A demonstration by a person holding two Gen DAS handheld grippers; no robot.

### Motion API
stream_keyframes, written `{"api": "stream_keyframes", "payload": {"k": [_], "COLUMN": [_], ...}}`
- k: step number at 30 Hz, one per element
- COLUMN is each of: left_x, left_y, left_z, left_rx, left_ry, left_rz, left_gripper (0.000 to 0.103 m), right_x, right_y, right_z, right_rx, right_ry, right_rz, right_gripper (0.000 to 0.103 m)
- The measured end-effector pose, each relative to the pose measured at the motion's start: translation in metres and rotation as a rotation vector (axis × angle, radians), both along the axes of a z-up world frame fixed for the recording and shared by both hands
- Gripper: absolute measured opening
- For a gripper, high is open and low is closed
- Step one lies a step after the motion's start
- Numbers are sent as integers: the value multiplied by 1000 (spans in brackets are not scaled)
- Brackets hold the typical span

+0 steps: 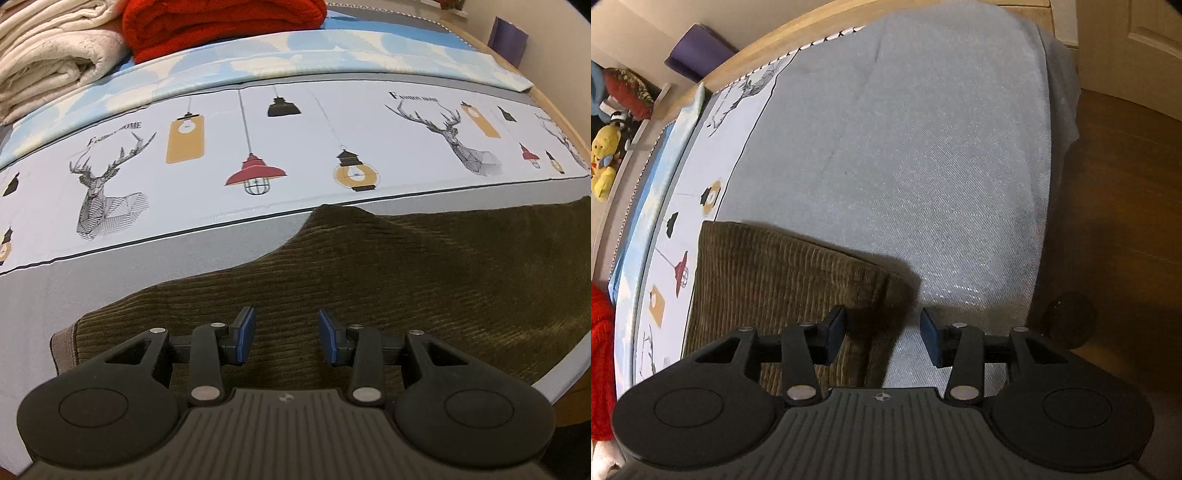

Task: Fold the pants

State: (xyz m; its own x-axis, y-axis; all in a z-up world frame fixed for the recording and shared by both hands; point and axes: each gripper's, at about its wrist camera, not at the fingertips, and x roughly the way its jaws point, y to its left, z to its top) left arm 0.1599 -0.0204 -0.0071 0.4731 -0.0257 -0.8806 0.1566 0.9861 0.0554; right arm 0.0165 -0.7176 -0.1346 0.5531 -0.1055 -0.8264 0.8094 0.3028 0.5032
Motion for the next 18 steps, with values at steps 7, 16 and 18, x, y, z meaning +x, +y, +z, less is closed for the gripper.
{"api": "stream_keyframes", "payload": {"k": [7,16,18], "left_x": [-3,-17,-21], "left_y": [19,46,55], "left_z": [7,18,19], "left_rx": [-14,-39,-40], "left_ry": [-15,-38,-38], "left_rz": [33,75,89], "left_gripper": [42,42,42], "right_x": [6,46,52], "right_y": [18,201,263], "right_z": [30,171,187], "right_rx": [-145,-798,-929], "right_ry": [-47,-269,-335], "right_rz": [19,412,537], "right_gripper": [21,20,20]}}
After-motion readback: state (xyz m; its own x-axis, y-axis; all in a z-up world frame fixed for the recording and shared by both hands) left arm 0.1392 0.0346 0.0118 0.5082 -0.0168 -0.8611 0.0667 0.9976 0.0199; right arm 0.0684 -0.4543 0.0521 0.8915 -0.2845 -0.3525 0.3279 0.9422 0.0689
